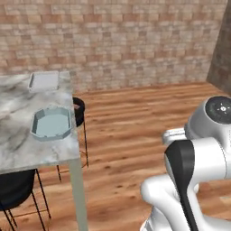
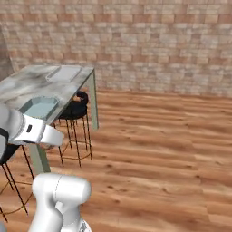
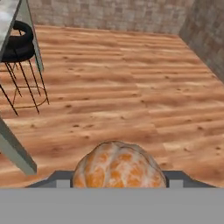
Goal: Place the cold items (bell pepper and tangerine) from the fridge in one tupperware on the dining counter. Place the warm items (kebab skewer and hot dog) in the stove area in another tupperware.
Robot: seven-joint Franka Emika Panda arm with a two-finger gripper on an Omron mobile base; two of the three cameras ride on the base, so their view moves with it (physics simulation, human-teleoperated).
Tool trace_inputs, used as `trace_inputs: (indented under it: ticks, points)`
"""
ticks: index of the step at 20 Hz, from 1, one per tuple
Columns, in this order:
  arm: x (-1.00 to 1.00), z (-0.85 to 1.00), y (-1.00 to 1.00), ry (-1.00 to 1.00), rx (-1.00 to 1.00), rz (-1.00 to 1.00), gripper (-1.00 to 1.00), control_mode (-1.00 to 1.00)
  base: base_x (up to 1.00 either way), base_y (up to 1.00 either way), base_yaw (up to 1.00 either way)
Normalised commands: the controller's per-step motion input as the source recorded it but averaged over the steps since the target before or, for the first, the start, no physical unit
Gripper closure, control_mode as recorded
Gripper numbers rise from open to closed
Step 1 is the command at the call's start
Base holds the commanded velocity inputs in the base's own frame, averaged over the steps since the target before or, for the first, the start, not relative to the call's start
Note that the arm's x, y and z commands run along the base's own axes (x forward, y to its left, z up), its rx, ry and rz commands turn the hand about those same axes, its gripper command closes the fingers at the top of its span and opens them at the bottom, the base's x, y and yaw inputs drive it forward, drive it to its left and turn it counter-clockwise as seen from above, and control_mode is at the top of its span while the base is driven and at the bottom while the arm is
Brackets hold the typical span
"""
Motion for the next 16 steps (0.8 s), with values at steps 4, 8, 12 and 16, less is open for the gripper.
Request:
trace_inputs:
  ticks: [4,8,12,16]
  points:
    - [0.00,0.00,0.00,0.00,0.00,0.00,1.00,1.00,1.00,-0.68,0.35]
    - [0.00,0.00,0.00,0.00,0.00,0.00,1.00,1.00,1.00,-0.63,0.39]
    - [0.00,0.00,0.00,0.00,0.00,0.00,1.00,1.00,1.00,-0.65,0.43]
    - [0.00,0.00,0.00,0.00,0.00,0.00,1.00,1.00,1.00,-0.67,0.47]
